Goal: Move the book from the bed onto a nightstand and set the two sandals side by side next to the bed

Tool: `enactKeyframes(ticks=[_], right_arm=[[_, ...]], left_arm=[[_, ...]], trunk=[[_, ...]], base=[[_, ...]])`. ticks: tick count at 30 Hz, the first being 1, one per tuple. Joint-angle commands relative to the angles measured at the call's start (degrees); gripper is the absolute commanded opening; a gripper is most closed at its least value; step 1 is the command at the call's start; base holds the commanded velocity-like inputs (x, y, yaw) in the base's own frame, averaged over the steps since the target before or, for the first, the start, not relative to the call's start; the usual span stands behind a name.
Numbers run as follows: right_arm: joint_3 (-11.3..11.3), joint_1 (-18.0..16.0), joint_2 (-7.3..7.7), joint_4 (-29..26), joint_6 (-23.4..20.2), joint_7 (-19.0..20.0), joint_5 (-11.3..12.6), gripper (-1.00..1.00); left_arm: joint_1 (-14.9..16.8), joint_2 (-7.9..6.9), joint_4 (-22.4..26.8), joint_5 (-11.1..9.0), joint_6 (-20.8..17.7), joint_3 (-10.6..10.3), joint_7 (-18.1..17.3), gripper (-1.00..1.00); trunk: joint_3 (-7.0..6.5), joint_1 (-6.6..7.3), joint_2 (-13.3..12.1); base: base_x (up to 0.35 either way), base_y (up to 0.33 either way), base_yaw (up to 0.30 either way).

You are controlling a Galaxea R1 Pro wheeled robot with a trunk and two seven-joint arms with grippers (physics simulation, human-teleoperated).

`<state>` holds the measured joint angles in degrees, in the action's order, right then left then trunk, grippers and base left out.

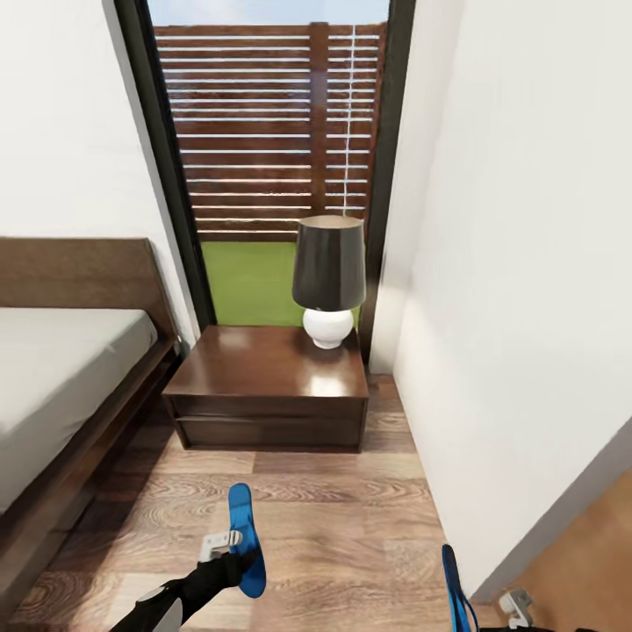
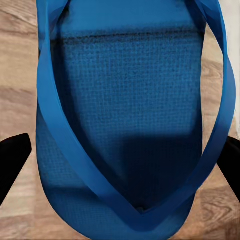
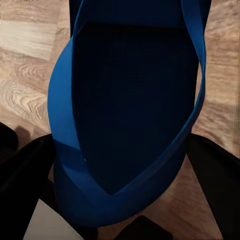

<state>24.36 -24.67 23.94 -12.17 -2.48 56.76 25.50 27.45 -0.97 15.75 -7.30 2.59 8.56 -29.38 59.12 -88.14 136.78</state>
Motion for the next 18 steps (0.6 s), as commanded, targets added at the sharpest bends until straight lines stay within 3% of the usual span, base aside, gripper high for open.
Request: enactKeyframes(ticks=[1,18], right_arm=[[0.34,-0.01,0.07,-0.05,-0.33,0.2,0.6,-1.0],[0.36,-0.01,0.05,-0.05,-0.33,0.21,0.6,-1.0]], left_arm=[[0.06,0.0,-0.1,-0.37,0.05,0.05,-0.25,-1.0],[0.06,0.16,-0.1,-0.31,0.05,-0.03,-0.24,-1.0]], trunk=[[0.05,-0.01,0.02],[0.05,-0.01,0.02]], base=[[0.179,-0.038,0.281],[0.027,-0.005,0.281]])
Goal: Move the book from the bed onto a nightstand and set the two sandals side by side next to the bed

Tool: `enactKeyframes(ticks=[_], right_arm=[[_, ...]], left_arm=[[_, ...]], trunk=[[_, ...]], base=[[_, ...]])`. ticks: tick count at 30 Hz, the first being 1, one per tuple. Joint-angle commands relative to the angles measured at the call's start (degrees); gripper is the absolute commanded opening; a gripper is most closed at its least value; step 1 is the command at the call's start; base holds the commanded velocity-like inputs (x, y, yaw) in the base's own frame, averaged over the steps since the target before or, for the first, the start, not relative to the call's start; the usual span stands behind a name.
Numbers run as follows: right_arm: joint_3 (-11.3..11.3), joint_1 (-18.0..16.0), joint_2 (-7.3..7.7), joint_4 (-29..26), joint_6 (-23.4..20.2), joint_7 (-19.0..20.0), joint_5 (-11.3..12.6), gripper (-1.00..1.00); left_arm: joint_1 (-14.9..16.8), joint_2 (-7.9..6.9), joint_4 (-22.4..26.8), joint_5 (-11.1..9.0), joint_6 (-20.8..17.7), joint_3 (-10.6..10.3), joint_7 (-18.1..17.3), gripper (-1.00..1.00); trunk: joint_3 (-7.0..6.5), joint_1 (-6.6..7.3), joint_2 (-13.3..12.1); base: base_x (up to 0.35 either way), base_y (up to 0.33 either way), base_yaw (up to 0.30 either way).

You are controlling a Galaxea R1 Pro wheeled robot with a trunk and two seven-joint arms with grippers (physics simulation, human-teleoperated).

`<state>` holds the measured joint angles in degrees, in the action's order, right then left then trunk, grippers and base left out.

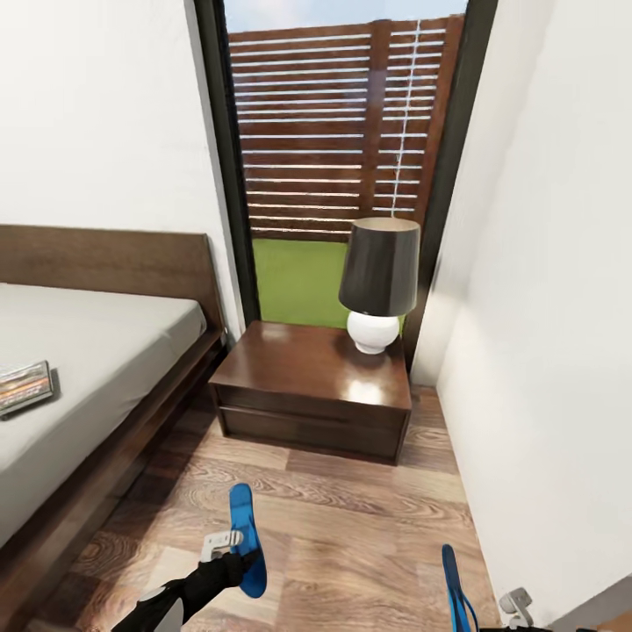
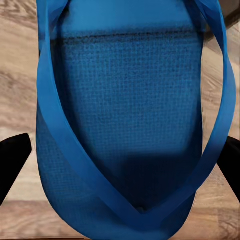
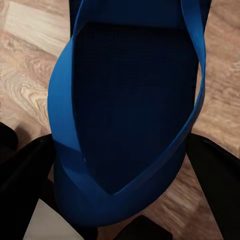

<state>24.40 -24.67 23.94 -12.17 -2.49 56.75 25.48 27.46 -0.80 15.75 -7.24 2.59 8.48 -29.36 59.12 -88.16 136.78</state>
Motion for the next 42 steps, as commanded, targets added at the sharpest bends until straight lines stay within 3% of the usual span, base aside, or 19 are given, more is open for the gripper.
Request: enactKeyframes(ticks=[1,5,8,13,19,26,31,32,33,36,42], right_arm=[[0.34,-0.02,0.05,-0.05,-0.33,0.21,0.62,-1.0],[0.31,-0.02,0.05,-0.05,-0.33,0.2,0.62,-1.0],[0.37,-0.02,0.02,0.0,-0.33,0.17,0.62,-1.0],[0.33,0.01,-0.93,0.66,-0.29,0.12,0.62,-1.0],[0.05,0.0,-1.98,5.94,2.08,0.11,0.74,-1.0],[-0.11,-0.02,-2.06,6.61,2.95,0.11,0.8,-1.0],[-0.36,-0.03,-2.06,6.63,3.08,-0.19,0.86,-1.0],[-0.4,-0.03,-2.06,6.63,3.08,-0.51,0.88,-1.0],[-0.87,-0.03,-2.06,6.63,3.1,-4.53,1.04,-1.0],[-1.83,-0.03,-2.06,6.63,3.1,-9.46,1.12,-1.0],[-2.43,-0.03,-2.06,6.63,3.17,-11.53,1.15,-1.0]], left_arm=[[0.07,0.0,-0.1,-0.33,0.05,0.05,-0.26,-1.0],[0.06,0.08,-0.2,-0.14,0.05,-0.02,-0.26,-1.0],[0.05,0.09,-3.08,0.07,0.44,-0.07,-0.26,-1.0],[0.05,-0.1,-7.66,0.2,5.39,-0.12,-0.26,-1.0],[0.05,-0.2,-9.84,0.35,6.8,-0.13,-0.28,-1.0],[0.04,-0.01,-10.07,5.14,6.82,-0.21,-0.28,-1.0],[0.04,0.22,-10.12,6.08,6.81,-0.21,-0.26,-1.0],[0.04,0.23,-10.12,6.1,6.81,-0.21,-0.26,-1.0],[0.02,0.26,-10.12,6.16,6.81,-0.21,-0.26,-1.0],[0.0,0.27,-10.12,6.18,6.81,-0.21,-0.26,-1.0],[0.03,0.31,-10.12,6.19,6.81,-0.22,-0.26,-1.0]], trunk=[[0.05,0.01,0.02],[0.05,0.01,0.02],[0.06,0.01,0.02],[0.15,0.01,0.02],[0.29,0.01,0.02],[0.46,0.01,0.02],[0.59,0.01,0.02],[0.61,0.01,0.02],[0.63,0.01,0.02],[0.71,0.01,0.02],[0.86,0.01,0.02]], base=[[0.0,0.0,0.281],[0.0,0.0,0.281],[0.0,0.0,0.281],[0.0,0.0,0.281],[0.0,0.0,0.281],[0.0,0.0,0.281],[0.0,0.0,0.28],[0.0,0.0,0.278],[0.0,0.0,0.275],[0.0,0.0,0.274],[0.0,0.0,0.273]])
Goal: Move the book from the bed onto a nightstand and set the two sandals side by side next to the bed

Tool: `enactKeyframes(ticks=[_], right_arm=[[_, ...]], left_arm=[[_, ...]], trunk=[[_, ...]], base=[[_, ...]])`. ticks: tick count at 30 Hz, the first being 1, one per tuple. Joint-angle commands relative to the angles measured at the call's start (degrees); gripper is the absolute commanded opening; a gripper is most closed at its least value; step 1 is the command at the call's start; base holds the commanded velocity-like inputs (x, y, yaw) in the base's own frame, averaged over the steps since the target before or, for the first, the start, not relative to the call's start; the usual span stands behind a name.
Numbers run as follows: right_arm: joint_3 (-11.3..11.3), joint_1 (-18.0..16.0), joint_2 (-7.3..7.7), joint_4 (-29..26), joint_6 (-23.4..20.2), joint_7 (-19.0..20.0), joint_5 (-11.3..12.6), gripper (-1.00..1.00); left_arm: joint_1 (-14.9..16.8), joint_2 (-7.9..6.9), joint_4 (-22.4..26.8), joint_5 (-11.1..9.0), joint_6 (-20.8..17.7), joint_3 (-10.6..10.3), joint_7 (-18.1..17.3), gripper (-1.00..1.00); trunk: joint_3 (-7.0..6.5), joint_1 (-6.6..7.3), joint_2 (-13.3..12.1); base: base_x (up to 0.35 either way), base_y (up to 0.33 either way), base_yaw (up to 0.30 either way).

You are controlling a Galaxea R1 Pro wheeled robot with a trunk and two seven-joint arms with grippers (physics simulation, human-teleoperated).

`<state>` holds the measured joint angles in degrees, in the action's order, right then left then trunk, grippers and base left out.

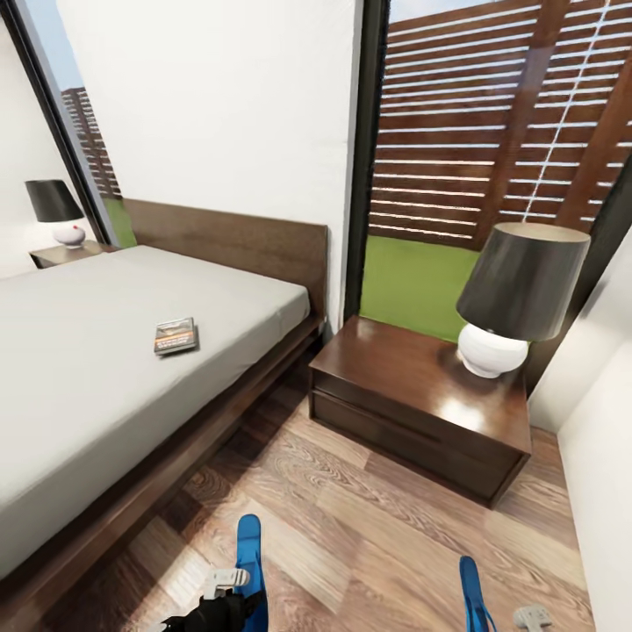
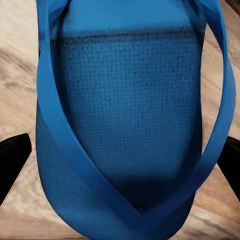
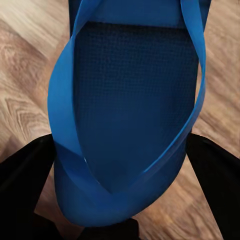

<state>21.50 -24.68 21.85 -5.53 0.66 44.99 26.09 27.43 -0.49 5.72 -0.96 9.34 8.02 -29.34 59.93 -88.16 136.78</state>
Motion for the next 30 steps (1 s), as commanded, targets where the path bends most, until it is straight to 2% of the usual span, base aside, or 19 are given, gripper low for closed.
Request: enactKeyframes(ticks=[1,19,30], right_arm=[[0.43,-0.02,0.04,-0.01,0.03,0.17,0.54,-1.0],[0.48,-0.01,0.03,-0.01,0.04,-0.13,0.54,-1.0],[0.47,-0.02,0.03,-0.01,0.04,-0.08,0.52,-1.0]], left_arm=[[0.03,-0.02,-0.09,-0.09,0.07,0.24,-0.28,-1.0],[-0.01,0.07,-0.18,-0.09,0.07,0.24,-0.28,-1.0],[-0.01,0.66,-1.51,0.06,0.14,0.24,-0.28,-1.0]], trunk=[[0.08,0.01,0.02],[0.33,0.01,0.02],[0.33,0.01,0.02]], base=[[0.0,0.0,0.273],[0.0,0.0,0.276],[0.008,-0.026,0.281]])
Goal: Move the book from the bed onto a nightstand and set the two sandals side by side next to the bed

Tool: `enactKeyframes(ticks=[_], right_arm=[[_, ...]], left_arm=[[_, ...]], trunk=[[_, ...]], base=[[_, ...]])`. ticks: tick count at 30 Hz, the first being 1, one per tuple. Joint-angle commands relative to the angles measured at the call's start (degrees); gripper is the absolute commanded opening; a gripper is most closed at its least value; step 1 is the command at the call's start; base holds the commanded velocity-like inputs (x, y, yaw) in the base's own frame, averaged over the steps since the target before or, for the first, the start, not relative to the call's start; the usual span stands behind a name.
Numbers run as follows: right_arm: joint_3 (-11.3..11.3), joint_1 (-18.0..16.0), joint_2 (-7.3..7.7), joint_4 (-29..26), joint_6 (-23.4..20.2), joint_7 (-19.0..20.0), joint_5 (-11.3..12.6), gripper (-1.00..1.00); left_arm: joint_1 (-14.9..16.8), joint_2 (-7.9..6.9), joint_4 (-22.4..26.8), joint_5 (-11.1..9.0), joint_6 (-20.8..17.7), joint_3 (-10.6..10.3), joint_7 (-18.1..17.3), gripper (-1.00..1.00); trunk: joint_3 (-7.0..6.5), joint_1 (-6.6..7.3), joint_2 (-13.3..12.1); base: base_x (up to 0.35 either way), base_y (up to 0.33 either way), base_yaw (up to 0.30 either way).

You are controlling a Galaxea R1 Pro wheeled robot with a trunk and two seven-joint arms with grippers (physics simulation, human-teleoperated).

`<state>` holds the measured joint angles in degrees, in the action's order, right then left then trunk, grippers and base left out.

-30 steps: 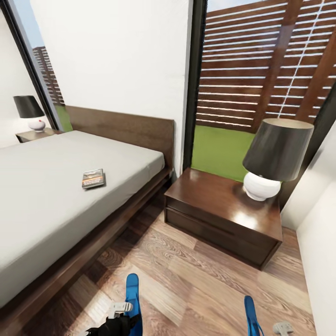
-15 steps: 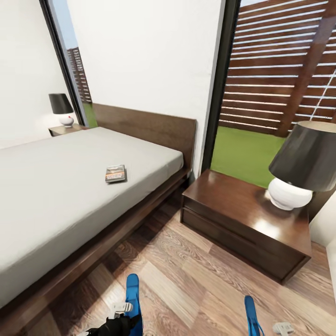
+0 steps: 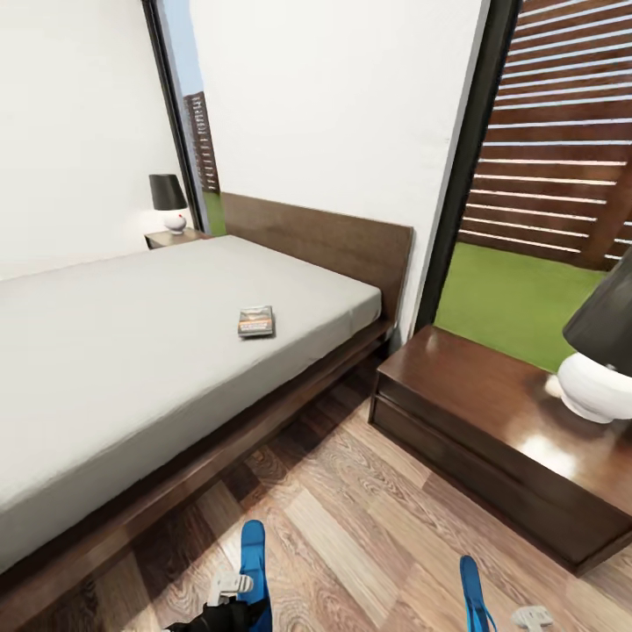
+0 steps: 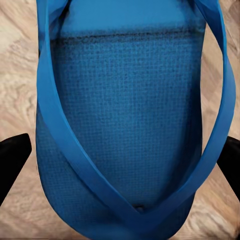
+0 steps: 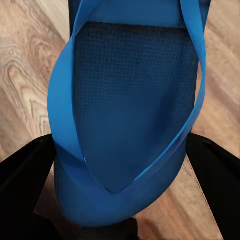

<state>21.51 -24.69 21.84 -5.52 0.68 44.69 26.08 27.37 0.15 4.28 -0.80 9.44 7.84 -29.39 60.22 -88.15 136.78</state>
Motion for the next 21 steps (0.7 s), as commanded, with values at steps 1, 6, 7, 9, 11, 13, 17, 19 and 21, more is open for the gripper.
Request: enactKeyframes(ticks=[1,6,7,9,11,13,17,19,21], right_arm=[[0.46,-0.01,0.04,-0.01,0.02,0.22,0.54,-1.0],[0.46,0.01,0.03,-0.01,0.02,0.23,0.54,-1.0],[0.46,0.0,0.03,-0.01,0.02,0.23,0.53,-1.0],[0.46,0.0,0.03,-0.01,0.02,0.23,0.54,-1.0],[0.46,0.0,0.03,-0.01,0.02,0.23,0.53,-1.0],[0.46,-0.01,0.02,-0.01,0.02,0.23,0.53,-1.0],[0.45,-0.01,0.04,-0.01,0.02,0.33,0.55,-1.0],[0.44,-0.01,0.04,-0.01,0.02,0.38,0.55,-1.0],[0.45,0.01,0.04,-0.01,0.02,0.39,0.55,-1.0]], left_arm=[[0.05,0.09,-0.13,-0.12,0.05,0.43,-0.22,-1.0],[0.05,0.5,-0.31,-0.15,0.05,0.43,-0.22,-1.0],[0.05,0.52,-0.32,-0.16,0.05,0.43,-0.22,-1.0],[0.05,0.54,-0.32,-0.17,0.06,0.43,-0.22,-1.0],[0.0,0.55,-0.33,-0.17,0.06,0.43,-0.22,-1.0],[-0.02,0.55,-0.33,-0.11,0.06,0.43,-0.22,-1.0],[-0.08,0.62,-0.33,-0.09,0.06,0.43,-0.22,-1.0],[-0.11,0.63,-0.38,-0.08,0.06,0.43,-0.22,-1.0],[-0.12,0.61,-0.38,-0.08,0.06,0.43,-0.22,-1.0]], trunk=[[0.05,0.01,0.02],[0.05,0.01,0.02],[0.05,0.01,0.02],[0.05,0.01,0.02],[0.05,0.01,0.02],[0.05,0.01,0.02],[0.05,0.01,0.02],[0.05,0.01,0.02],[0.05,0.01,0.02]], base=[[0.046,-0.089,0.281],[0.015,-0.028,0.281],[0.003,-0.006,0.281],[0.002,-0.003,0.282],[0.001,-0.001,0.282],[0.0,-0.032,0.282],[0.0,-0.183,0.282],[0.0,-0.149,0.282],[0.0,-0.054,0.28]])
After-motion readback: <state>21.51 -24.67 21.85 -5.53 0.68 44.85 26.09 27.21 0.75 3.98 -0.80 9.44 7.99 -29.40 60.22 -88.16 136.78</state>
